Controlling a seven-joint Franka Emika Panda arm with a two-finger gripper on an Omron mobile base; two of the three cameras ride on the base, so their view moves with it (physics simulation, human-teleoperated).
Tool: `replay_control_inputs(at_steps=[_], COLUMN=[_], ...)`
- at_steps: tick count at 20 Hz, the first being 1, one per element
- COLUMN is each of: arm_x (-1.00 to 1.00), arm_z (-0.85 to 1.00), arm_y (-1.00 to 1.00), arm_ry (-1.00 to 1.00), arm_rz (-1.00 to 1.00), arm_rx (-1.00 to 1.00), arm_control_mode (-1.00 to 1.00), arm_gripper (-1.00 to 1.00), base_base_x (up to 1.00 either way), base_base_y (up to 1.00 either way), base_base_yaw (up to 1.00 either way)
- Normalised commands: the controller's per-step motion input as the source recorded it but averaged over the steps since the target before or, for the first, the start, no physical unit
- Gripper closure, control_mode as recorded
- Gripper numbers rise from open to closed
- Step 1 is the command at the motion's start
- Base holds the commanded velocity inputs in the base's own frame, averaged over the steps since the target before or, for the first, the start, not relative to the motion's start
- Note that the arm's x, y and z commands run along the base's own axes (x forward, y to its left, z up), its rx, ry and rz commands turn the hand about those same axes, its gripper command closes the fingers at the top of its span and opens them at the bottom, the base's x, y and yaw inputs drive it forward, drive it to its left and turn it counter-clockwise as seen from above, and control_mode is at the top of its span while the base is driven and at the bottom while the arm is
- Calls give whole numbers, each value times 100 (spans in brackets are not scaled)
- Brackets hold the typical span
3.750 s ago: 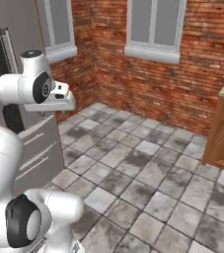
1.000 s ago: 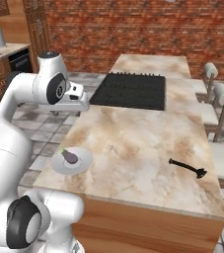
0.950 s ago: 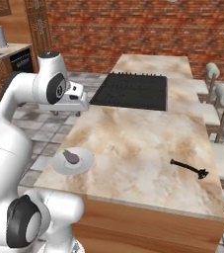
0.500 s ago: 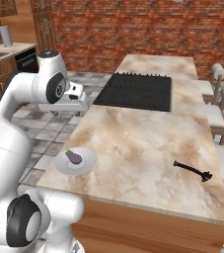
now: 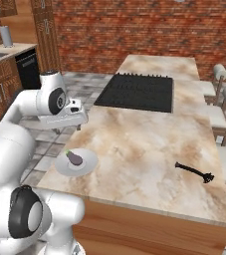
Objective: Pick the eggplant from the counter and place it in the microwave.
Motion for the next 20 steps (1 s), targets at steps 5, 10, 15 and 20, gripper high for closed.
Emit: replay_control_inputs(at_steps=[5,10,15,20], arm_x=[2,0,0,1], arm_z=[-46,-54,-62,-68], arm_y=[0,0,20,9], arm_ry=[16,18,8,2], arm_rz=[34,34,27,10], arm_rx=[0,0,0,0], arm_control_mode=[-100,-100,-100,-100], arm_gripper=[-100,-100,-100,-100], base_base_x=[0,0,0,0], base_base_y=[0,0,0,0], base_base_yaw=[0,0,0,0])
